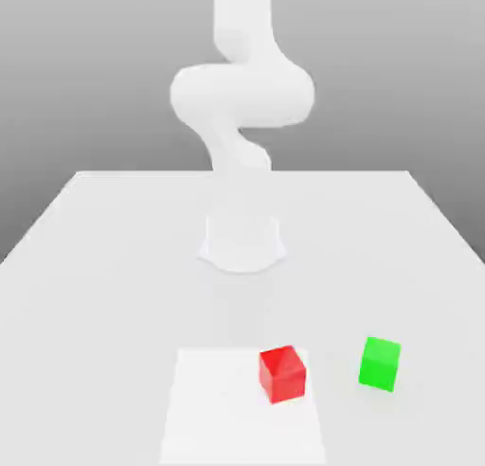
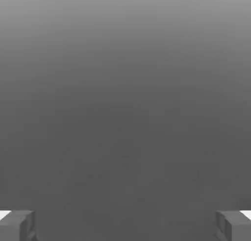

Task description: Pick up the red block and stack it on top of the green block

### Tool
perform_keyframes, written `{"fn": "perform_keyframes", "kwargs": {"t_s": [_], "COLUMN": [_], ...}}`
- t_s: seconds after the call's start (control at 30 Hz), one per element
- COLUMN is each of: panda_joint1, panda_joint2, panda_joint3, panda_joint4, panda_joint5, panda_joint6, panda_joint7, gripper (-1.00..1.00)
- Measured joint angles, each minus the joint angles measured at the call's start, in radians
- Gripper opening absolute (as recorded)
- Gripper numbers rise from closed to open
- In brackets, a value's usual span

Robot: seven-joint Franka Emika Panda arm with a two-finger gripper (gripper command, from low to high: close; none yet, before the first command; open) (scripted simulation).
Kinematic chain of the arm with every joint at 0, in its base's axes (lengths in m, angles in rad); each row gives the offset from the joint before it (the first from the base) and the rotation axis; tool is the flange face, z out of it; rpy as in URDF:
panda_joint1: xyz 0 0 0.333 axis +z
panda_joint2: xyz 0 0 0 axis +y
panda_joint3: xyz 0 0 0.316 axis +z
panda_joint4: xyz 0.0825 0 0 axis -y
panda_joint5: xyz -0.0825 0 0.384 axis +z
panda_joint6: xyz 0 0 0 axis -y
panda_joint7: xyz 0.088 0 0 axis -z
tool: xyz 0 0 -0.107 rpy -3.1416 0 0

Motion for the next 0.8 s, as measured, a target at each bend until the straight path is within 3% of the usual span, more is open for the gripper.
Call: {"fn": "perform_keyframes", "kwargs": {"t_s": [0.6,0.8], "panda_joint1": [0.108,0.114], "panda_joint2": [0.669,0.886], "panda_joint3": [0.015,0.012], "panda_joint4": [-0.396,-0.406], "panda_joint5": [0.002,-0.01], "panda_joint6": [0.403,0.575], "panda_joint7": [-0.17,-0.175], "gripper": [0.0,0.0]}}
